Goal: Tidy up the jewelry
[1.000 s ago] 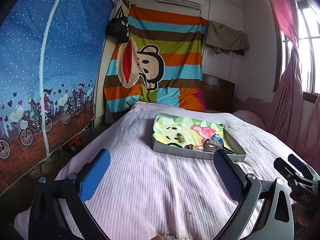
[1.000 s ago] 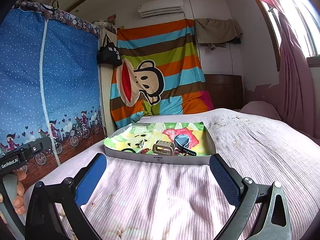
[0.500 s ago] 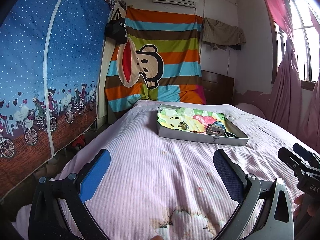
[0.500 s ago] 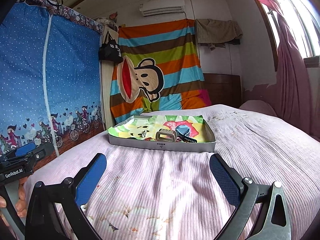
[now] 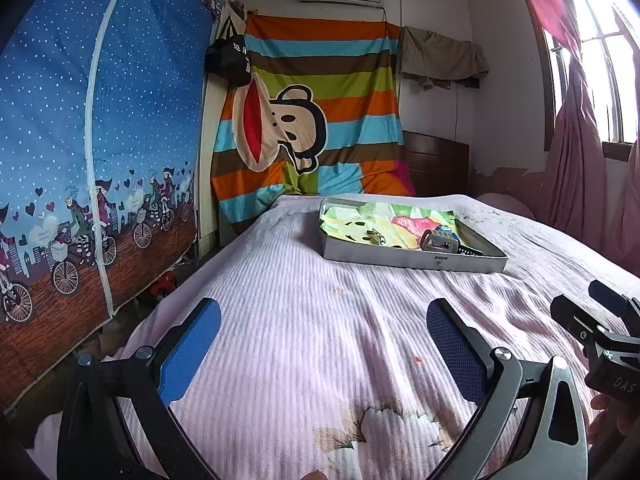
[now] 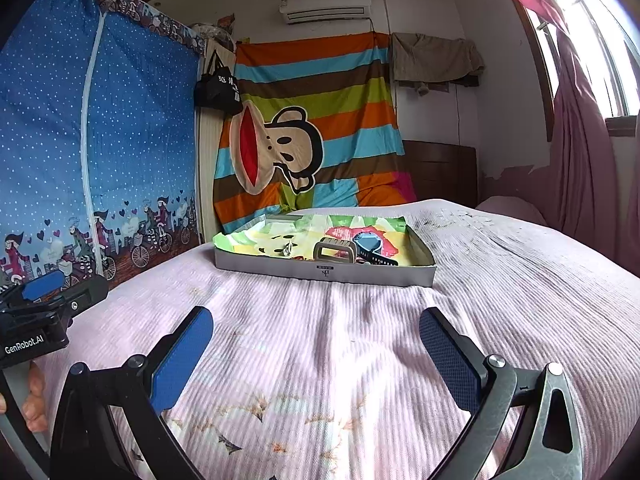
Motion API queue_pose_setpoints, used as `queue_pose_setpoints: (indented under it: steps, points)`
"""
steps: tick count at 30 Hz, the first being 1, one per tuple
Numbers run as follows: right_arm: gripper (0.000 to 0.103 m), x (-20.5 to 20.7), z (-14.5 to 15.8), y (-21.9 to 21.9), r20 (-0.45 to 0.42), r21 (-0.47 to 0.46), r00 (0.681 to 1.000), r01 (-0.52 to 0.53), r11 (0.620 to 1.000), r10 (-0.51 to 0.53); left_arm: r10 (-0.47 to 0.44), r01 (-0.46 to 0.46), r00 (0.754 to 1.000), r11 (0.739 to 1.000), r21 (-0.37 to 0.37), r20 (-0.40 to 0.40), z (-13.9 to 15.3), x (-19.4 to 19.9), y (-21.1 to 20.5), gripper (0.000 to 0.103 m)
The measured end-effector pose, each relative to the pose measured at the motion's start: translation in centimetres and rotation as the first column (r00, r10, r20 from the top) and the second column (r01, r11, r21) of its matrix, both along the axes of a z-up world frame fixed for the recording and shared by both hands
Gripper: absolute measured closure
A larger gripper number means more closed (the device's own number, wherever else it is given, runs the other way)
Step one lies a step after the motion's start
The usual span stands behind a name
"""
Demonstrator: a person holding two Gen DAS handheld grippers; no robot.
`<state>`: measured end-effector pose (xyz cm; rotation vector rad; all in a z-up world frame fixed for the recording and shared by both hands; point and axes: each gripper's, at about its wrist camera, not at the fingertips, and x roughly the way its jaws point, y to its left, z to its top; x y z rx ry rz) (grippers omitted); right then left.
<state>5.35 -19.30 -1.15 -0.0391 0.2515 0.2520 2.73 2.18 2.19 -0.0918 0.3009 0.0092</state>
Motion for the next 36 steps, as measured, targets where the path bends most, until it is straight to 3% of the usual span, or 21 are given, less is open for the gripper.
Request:
queue_pose_setpoints:
  steps: [36]
  points:
    - [0.0, -0.01, 0.26, -0.19, -0.005, 0.018, 1.0, 0.005, 1.0, -0.005, 0.006, -0.006, 1.0, 1.0, -0.011, -0.003, -0.5, -0.32, 0.44, 0.002]
